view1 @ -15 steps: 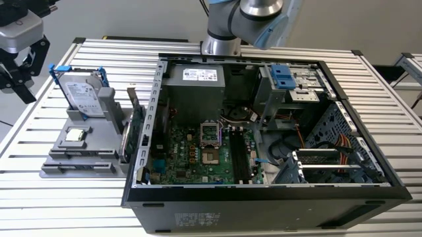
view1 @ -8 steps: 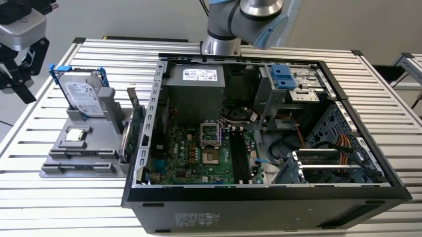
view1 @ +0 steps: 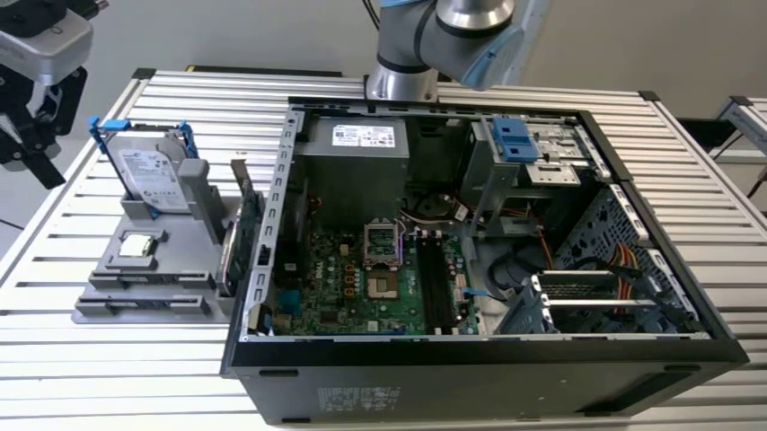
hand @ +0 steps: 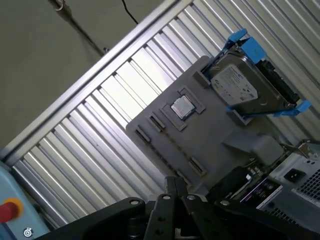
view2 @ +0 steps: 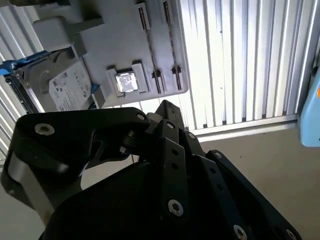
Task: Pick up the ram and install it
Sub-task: 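Pick up the ram and move it above insertion slot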
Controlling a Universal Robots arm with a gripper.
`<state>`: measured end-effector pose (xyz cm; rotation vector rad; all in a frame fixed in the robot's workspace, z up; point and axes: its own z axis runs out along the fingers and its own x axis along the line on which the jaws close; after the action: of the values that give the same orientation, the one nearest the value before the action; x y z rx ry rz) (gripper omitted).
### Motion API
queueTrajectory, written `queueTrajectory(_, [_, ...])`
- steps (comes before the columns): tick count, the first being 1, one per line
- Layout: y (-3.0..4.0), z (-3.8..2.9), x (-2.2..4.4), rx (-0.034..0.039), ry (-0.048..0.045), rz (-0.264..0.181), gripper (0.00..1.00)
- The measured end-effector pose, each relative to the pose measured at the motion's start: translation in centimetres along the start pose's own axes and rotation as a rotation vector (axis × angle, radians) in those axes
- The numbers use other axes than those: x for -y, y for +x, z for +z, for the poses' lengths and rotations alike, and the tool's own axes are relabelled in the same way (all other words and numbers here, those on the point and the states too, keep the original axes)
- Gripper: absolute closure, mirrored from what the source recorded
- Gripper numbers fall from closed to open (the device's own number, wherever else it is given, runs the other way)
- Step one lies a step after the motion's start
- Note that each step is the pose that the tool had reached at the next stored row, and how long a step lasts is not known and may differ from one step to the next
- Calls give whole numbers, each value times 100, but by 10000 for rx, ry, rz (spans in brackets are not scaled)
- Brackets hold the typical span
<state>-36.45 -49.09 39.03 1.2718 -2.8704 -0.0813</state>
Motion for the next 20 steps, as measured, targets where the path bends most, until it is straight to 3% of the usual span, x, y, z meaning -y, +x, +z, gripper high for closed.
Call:
queueTrajectory(1, [0, 0, 0, -4, -2, -93, 100])
queueTrajectory(2, [0, 0, 0, -20, -8, -458, 100])
queueTrajectory(20, [-1, 4, -2, -108, -45, -2286, 100])
